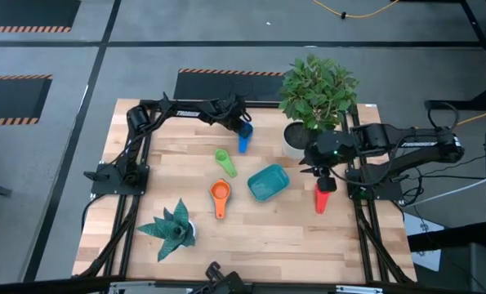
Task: Nest measuring cups in basket
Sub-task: Stack the blue measuring cup on top of the orange measuring cup
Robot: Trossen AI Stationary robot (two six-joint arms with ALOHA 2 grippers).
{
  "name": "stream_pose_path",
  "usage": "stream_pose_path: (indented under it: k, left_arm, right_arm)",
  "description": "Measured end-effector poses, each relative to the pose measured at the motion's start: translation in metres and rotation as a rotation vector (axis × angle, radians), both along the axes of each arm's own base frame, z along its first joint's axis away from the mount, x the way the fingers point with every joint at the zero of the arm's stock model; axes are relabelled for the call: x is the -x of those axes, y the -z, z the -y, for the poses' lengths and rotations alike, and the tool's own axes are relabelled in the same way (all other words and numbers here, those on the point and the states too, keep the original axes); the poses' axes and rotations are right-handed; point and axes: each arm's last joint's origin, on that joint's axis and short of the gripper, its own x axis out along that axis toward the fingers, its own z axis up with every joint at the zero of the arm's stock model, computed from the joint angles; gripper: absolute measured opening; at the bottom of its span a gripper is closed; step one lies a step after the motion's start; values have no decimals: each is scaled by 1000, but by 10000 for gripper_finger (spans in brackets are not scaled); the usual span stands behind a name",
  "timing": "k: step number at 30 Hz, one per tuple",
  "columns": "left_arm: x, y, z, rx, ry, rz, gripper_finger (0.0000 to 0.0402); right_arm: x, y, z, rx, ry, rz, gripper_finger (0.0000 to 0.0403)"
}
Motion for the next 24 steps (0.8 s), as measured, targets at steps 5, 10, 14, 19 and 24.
stream_pose_path:
  k: [5,10,14,19,24]
  left_arm:
    - [2,-20,3,-39,56,25,6]
    - [10,-54,7,-69,59,72,5]
    - [22,-85,17,-63,78,97,4]
    - [44,-128,42,-48,116,108,3]
    - [66,-165,77,-46,175,114,3]
  right_arm:
    - [17,19,2,-28,50,51,118]
    - [37,38,4,-100,132,75,118]
    - [49,52,5,-166,205,86,118]
    - [57,71,5,-184,226,83,118]
    - [56,88,5,-178,230,52,118]
